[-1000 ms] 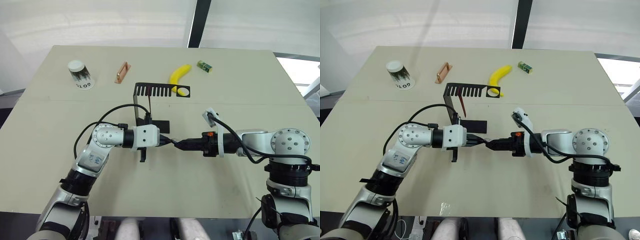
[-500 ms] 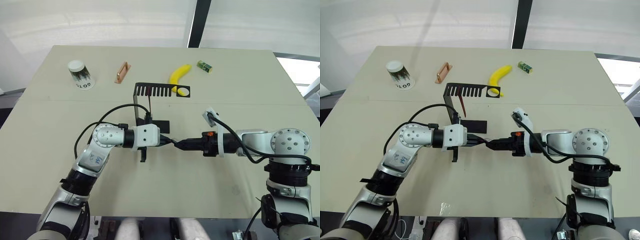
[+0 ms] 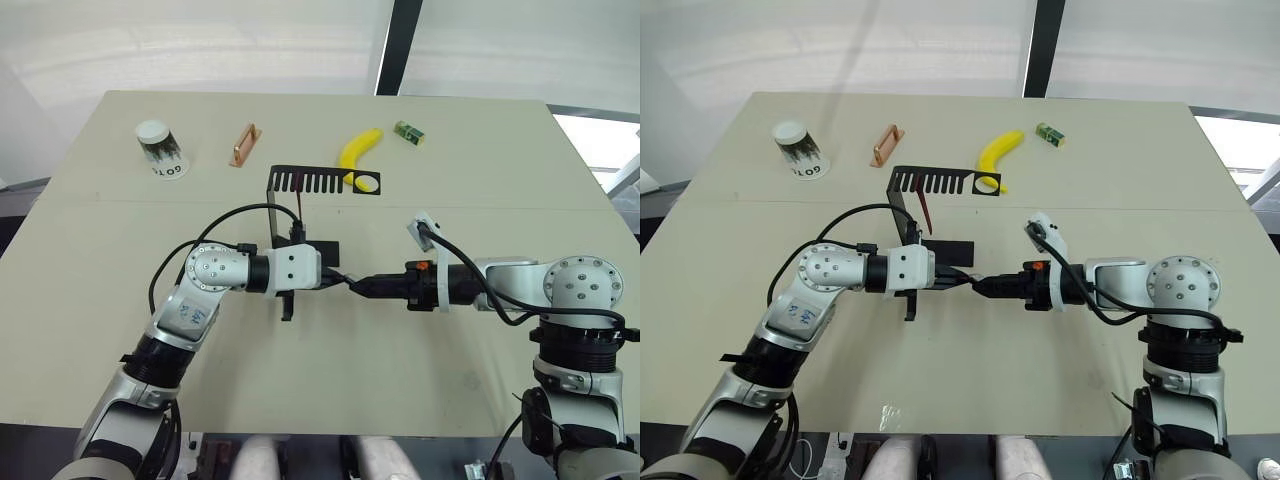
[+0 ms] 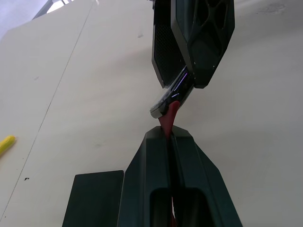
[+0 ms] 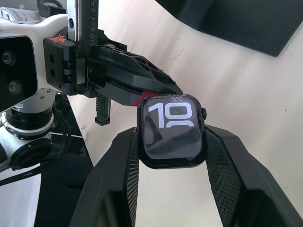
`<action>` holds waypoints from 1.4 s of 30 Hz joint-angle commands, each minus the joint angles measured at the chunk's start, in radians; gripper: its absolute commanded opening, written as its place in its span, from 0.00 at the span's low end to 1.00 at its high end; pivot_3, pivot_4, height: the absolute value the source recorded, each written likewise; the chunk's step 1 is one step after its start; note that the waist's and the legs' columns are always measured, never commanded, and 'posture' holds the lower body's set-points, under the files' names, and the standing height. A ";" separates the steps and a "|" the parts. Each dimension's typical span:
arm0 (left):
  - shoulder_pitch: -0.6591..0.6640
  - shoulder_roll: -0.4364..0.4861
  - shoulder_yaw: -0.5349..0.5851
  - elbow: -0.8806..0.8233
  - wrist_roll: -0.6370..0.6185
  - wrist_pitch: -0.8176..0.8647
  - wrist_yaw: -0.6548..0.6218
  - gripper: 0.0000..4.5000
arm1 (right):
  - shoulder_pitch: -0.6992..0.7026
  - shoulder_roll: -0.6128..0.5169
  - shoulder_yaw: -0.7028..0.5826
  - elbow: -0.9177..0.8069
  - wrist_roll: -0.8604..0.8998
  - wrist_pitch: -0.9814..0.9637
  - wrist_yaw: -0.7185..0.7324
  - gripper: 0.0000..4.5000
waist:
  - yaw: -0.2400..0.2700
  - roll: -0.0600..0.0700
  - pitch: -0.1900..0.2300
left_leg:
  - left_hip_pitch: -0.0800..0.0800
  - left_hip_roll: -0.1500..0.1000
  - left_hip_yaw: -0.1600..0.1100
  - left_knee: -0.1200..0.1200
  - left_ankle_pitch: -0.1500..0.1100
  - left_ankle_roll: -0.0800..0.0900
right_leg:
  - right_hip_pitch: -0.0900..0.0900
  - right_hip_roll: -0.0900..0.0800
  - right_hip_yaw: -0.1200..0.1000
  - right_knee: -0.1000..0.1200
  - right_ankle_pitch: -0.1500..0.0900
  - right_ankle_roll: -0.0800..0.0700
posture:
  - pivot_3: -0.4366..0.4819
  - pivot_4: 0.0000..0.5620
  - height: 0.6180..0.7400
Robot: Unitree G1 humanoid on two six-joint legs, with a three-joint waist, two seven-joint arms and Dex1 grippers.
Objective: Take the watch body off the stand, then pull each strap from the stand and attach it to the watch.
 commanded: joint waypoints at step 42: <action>-0.037 -0.056 -0.022 -0.031 -0.012 -0.026 0.011 0.00 | -0.009 0.022 0.046 -0.065 -0.012 0.005 0.036 0.34 | 0.000 0.000 0.000 | 0.000 0.000 0.000 0.000 0.000 0.000 | 0.000 0.000 0.000 0.000 0.000 0.000 | 0.48 0.27 1.00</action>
